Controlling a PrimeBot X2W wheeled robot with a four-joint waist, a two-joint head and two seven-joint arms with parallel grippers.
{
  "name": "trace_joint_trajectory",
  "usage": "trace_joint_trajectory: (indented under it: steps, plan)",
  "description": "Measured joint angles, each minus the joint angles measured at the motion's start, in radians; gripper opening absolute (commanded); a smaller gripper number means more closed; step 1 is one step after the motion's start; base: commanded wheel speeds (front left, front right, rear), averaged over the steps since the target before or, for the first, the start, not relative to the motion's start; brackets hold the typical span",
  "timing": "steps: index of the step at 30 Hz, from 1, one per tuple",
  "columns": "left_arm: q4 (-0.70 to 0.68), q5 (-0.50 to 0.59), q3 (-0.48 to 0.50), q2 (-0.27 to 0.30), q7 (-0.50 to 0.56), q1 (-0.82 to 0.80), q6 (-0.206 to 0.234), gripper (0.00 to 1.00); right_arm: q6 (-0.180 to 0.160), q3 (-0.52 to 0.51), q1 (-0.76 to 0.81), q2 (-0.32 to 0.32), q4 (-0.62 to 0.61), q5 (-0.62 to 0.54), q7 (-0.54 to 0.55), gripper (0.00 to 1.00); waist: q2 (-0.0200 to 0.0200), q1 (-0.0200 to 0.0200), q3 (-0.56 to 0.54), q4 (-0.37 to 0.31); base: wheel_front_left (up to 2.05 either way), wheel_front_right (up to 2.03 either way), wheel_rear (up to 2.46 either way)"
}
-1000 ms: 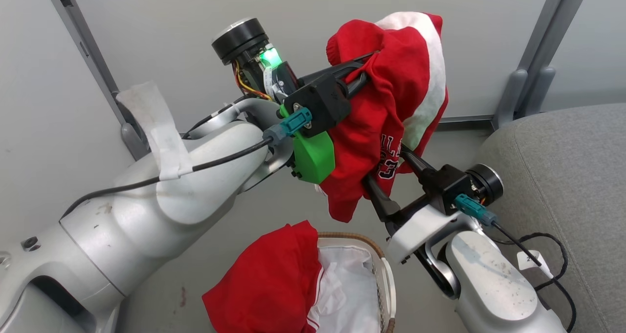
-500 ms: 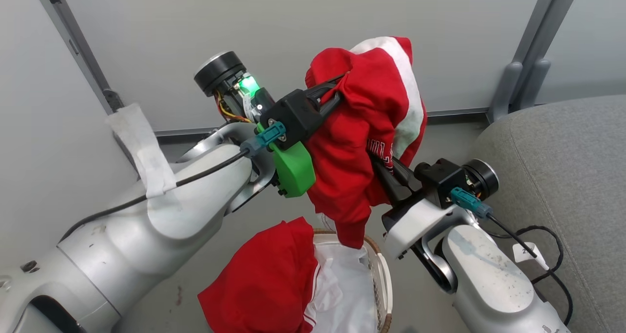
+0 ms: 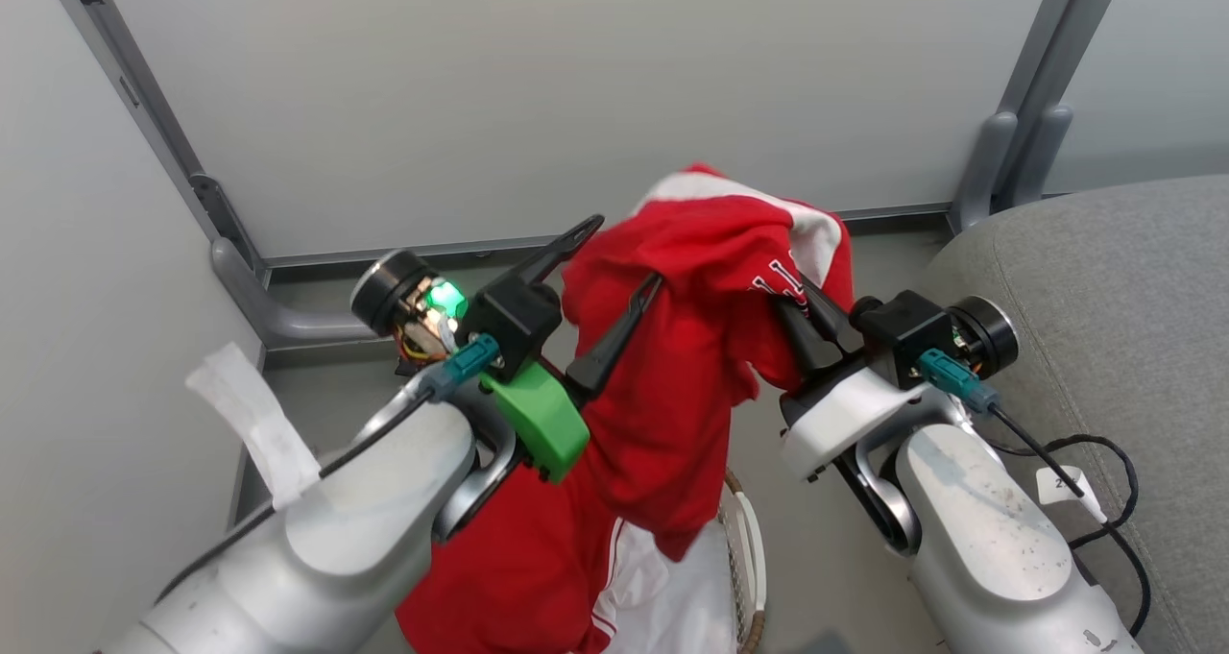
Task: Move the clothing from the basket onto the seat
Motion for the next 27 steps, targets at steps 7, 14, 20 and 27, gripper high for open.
trace_joint_trajectory:
  steps: [7, 14, 20, 27]
  plan:
    - [-0.033, 0.042, 0.158, -0.037, -0.002, 0.204, -0.008, 1.00, 0.000, -0.058, 0.000, 0.000, -0.004, -0.029, 0.000, 0.00, 0.0000, 0.0000, 0.006, -0.008, 0.00, 0.00, 0.00]
    - [-0.051, 0.104, 0.300, -0.082, -0.002, 0.387, -0.052, 1.00, 0.000, -0.079, 0.025, 0.000, -0.003, -0.045, 0.000, 0.00, 0.0000, 0.0000, 0.003, -0.028, 0.00, 0.00, 0.00]
    - [-0.045, 0.158, 0.383, -0.129, -0.001, 0.470, -0.076, 1.00, 0.000, -0.098, 0.043, 0.000, -0.001, -0.052, 0.000, 0.00, 0.0000, 0.0000, 0.001, -0.043, 0.00, 0.00, 0.00]
    - [-0.048, 0.203, 0.430, -0.165, -0.002, 0.492, -0.087, 1.00, 0.000, -0.107, 0.044, 0.000, 0.000, -0.052, 0.000, 0.00, 0.0000, 0.0000, 0.004, -0.059, 0.00, 0.00, 0.00]
